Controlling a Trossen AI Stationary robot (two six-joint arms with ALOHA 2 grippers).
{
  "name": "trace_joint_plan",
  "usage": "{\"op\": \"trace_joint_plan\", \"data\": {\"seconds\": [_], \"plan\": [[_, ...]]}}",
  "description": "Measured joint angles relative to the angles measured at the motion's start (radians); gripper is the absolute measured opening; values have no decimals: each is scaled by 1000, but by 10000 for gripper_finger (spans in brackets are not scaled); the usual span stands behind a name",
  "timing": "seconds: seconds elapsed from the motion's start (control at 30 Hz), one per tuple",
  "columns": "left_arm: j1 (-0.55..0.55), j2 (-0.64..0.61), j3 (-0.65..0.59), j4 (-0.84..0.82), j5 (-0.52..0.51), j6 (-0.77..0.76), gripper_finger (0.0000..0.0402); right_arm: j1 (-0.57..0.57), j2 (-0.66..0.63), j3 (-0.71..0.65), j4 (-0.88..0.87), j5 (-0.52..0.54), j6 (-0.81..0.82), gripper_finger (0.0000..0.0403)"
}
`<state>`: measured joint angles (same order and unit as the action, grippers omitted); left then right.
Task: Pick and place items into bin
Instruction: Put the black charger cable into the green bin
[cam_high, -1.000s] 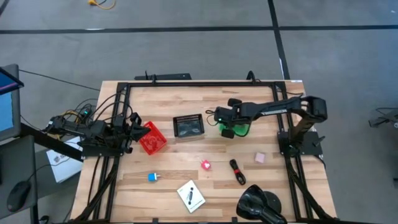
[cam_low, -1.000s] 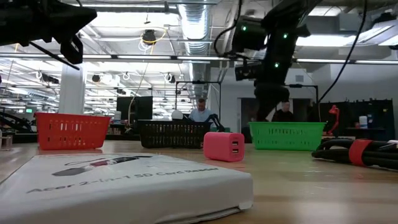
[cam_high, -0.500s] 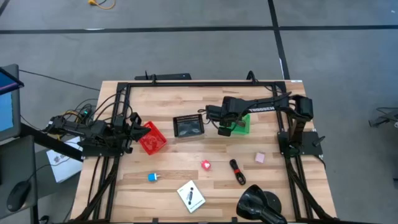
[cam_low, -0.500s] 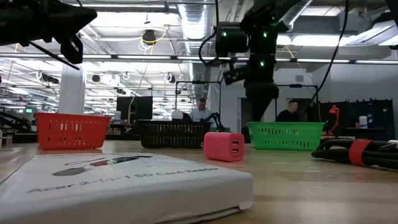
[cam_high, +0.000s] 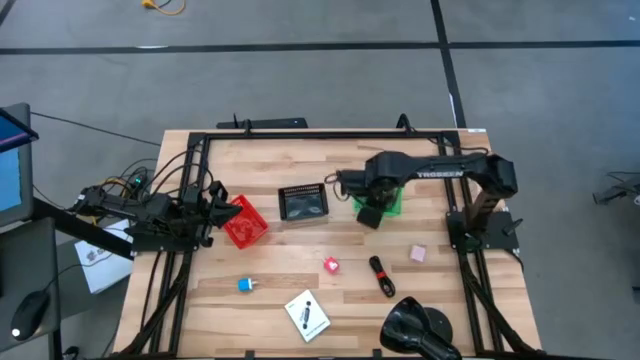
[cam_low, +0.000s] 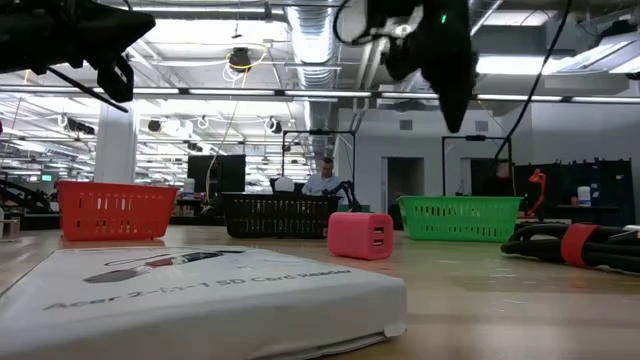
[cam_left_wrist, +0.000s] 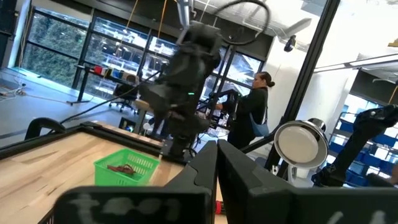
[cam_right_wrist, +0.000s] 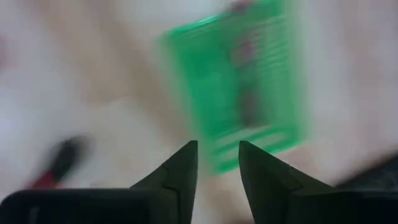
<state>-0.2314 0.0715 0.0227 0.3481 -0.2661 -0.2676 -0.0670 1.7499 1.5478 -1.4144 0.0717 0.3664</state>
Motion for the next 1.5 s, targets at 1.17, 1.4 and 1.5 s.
{"op": "trace_joint_plan", "data": {"seconds": [1.17, 1.4, 1.5], "plan": [[0, 0, 0, 1, 130, -46, 0, 530, 54, -312, 464, -123, 1099, 108], [0, 0, 0, 3, 130, -40, 0, 515, 109, -316, 445, -133, 1063, 108], [0, -1, 1, -1, 130, -40, 0, 508, 146, -313, 457, -135, 1040, 108]]}}
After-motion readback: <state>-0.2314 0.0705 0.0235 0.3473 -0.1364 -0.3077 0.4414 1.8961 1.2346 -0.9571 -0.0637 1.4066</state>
